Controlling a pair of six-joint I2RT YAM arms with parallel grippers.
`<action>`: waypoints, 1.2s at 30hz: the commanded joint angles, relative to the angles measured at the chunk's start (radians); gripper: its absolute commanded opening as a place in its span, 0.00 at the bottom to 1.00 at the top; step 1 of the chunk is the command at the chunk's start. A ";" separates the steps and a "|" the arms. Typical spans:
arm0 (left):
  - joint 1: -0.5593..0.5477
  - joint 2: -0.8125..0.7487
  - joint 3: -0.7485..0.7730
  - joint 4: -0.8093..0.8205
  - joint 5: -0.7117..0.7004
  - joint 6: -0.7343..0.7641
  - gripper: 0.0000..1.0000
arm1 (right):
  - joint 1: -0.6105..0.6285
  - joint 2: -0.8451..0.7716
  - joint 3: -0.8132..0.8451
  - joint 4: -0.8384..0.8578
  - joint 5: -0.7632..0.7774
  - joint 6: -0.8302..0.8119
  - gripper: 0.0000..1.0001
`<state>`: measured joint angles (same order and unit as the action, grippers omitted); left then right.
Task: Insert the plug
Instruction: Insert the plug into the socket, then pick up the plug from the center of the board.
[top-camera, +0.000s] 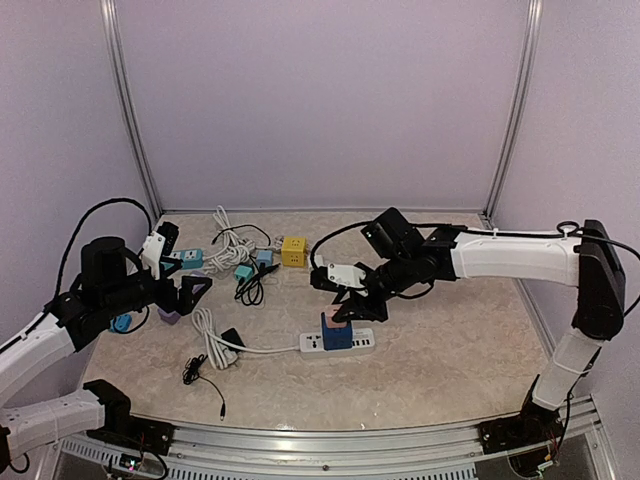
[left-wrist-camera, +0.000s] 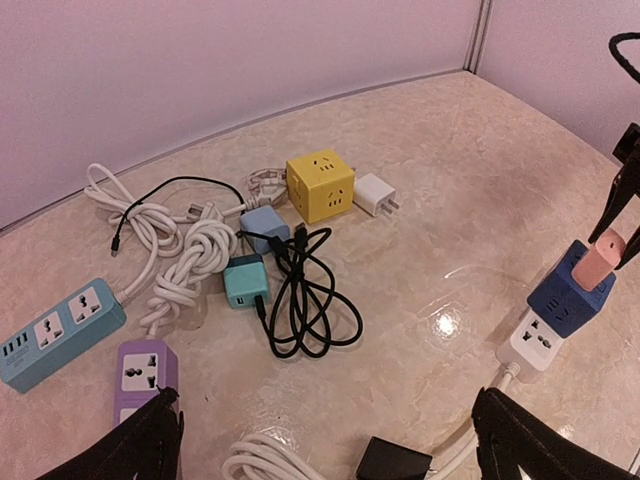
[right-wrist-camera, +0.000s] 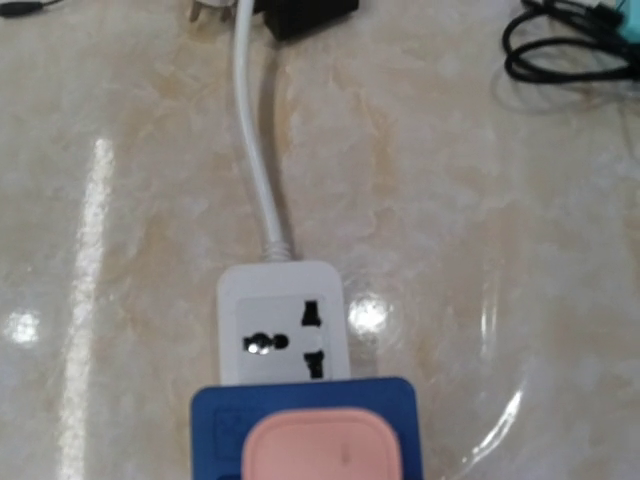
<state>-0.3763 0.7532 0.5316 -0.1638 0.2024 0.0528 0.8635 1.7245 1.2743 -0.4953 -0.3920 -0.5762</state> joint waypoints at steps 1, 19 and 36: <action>0.008 -0.001 0.025 0.015 0.016 0.013 0.99 | 0.018 0.041 -0.149 -0.041 0.116 0.014 0.00; 0.008 -0.019 0.042 -0.005 0.009 0.017 0.99 | 0.019 -0.148 0.103 0.063 -0.035 0.277 1.00; -0.003 0.563 0.794 -0.872 -0.146 0.405 0.79 | -0.073 -0.307 0.041 -0.094 0.627 1.035 0.95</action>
<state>-0.3763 1.0359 1.0275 -0.5804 0.0628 0.3168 0.7883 1.4101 1.3838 -0.4545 -0.0029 0.3206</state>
